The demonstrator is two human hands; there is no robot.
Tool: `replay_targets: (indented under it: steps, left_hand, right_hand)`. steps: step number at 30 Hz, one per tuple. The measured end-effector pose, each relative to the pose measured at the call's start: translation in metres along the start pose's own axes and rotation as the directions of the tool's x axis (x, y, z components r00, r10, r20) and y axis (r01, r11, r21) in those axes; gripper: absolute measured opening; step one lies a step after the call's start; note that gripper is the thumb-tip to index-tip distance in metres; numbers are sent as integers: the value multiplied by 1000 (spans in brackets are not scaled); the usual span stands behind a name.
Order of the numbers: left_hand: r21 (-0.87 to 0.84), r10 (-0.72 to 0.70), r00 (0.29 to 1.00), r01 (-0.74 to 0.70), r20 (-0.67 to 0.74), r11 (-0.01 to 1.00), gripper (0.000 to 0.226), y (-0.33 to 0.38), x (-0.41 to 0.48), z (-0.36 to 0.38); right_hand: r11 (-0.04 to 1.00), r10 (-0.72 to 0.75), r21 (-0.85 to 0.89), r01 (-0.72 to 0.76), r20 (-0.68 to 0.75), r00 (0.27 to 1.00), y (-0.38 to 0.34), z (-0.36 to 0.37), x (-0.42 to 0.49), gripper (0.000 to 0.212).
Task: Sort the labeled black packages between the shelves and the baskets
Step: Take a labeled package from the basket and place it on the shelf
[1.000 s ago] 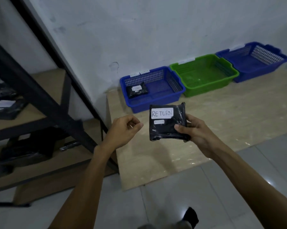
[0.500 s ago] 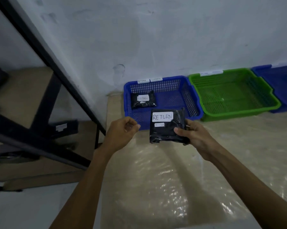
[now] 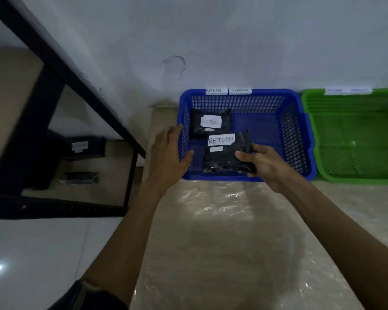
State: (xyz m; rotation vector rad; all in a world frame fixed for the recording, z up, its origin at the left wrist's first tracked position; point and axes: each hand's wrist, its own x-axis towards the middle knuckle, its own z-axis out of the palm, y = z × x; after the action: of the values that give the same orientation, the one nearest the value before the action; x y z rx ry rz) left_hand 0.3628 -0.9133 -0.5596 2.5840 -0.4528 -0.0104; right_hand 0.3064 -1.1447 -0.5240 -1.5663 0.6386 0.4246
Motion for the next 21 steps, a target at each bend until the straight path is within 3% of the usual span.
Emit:
replay_targets:
  steps: [6, 12, 17, 19, 21]
  left_hand:
    - [-37, -140, 989, 141, 39, 989, 62, -3, 17, 27]
    - [-155, -162, 987, 158, -17, 975, 63, -6, 11, 43]
    - [-239, -142, 989, 129, -37, 963, 66, -7, 13, 46]
    - [-250, -132, 990, 116, -50, 961, 67, -10, 13, 48]
    - [-255, -130, 989, 110, -65, 961, 67, -12, 13, 50]
  right_hand:
    - [983, 156, -104, -150, 51, 986, -2, 20, 43, 14]
    - [960, 236, -159, -229, 27, 971, 10, 46, 76, 27]
    - [952, 135, -273, -141, -39, 990, 15, 57, 89, 41]
    - [881, 39, -467, -75, -86, 996, 16, 58, 90, 50]
    - [737, -76, -676, -11, -99, 992, 15, 62, 86, 61]
